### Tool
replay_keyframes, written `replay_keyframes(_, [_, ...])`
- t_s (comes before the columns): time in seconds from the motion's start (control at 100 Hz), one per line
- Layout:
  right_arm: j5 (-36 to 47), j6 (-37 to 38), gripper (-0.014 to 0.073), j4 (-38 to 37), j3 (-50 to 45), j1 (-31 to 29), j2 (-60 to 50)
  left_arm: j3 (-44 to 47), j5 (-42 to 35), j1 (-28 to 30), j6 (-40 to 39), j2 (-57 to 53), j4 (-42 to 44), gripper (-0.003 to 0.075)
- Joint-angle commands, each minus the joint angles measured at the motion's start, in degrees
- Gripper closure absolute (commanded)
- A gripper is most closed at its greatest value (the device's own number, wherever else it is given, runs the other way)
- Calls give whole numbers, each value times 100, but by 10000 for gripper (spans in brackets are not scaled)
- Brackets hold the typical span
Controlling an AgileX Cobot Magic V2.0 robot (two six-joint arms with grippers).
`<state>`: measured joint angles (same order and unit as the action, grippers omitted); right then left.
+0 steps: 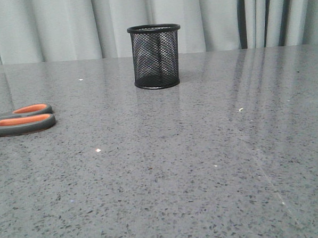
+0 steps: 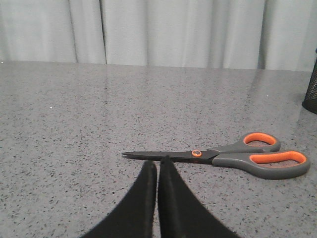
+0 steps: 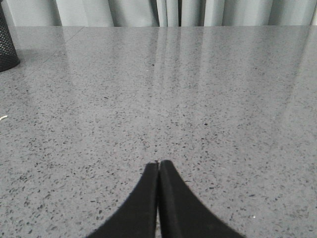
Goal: Put scissors into bucket
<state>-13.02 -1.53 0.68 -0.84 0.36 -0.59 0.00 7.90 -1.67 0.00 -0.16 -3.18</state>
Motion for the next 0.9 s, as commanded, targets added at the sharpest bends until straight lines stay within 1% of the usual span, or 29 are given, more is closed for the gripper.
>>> replay_keyframes(0.0, [406,15,640,-68,-29,-21,-118,232,-443,3,-35,-156,-6,740])
replay_keyframes(0.64, [406,15,640,-68,-29,-21,-118,232,-443,3,-35,-156,-6,740])
replay_keyframes(0.89, [1058,15,640,-68,-29,-21,-118,232,-443,3,-35,-156,-6,740])
